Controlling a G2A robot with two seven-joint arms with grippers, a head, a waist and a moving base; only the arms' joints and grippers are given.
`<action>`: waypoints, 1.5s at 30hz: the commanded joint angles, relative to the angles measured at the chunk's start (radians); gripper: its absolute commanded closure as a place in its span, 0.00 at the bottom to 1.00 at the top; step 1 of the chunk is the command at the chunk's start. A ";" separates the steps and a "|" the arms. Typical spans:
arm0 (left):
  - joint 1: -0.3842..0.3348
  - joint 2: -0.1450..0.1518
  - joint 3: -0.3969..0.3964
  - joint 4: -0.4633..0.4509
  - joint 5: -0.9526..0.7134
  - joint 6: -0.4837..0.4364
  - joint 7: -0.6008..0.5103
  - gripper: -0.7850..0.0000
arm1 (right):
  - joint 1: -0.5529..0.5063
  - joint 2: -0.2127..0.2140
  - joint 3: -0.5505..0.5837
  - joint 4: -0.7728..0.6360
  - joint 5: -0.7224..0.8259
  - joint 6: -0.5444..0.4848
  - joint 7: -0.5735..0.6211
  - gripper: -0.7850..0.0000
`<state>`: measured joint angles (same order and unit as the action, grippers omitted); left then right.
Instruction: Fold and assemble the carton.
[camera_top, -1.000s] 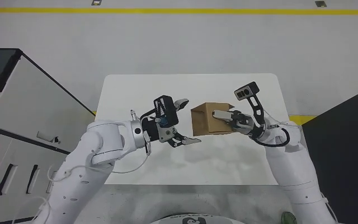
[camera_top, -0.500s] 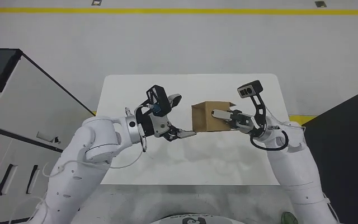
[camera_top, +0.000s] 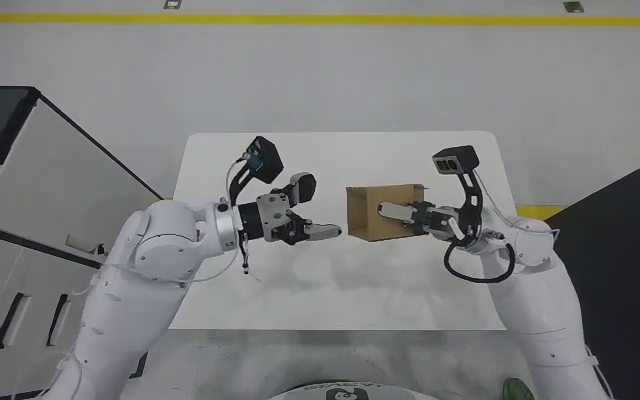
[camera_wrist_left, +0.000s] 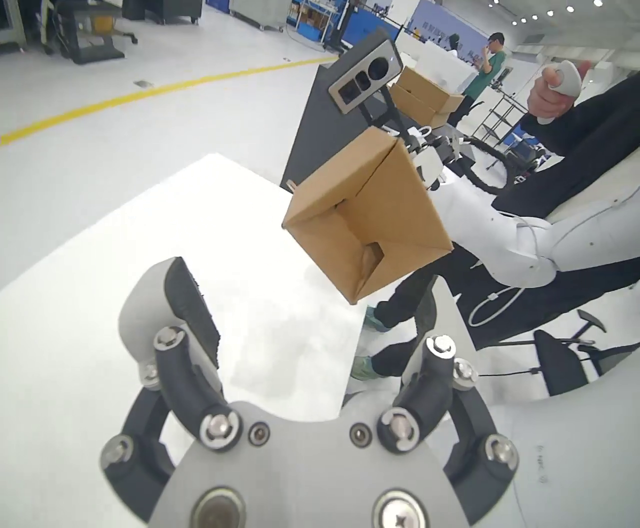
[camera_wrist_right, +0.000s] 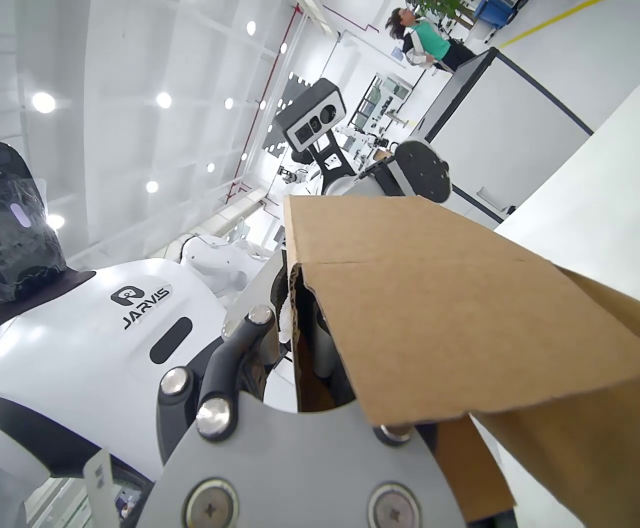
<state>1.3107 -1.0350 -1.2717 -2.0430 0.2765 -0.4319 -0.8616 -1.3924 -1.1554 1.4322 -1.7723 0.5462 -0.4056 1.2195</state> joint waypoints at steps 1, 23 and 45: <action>-0.017 0.003 0.002 -0.005 0.011 0.034 -0.050 0.00 | 0.004 0.001 0.004 -0.009 -0.019 -0.037 -0.001 1.00; -0.080 -0.005 0.043 0.138 -0.397 0.193 -0.142 0.00 | 0.024 0.010 -0.027 -0.023 -0.067 -0.044 -0.018 1.00; -0.085 -0.012 0.090 0.146 -0.412 0.238 -0.071 0.00 | 0.028 0.007 -0.085 0.006 -0.098 -0.046 -0.117 1.00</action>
<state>1.2215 -1.0465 -1.1850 -1.8943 -0.1331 -0.1903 -0.9413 -1.3622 -1.1487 1.3518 -1.7616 0.4580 -0.4565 1.1165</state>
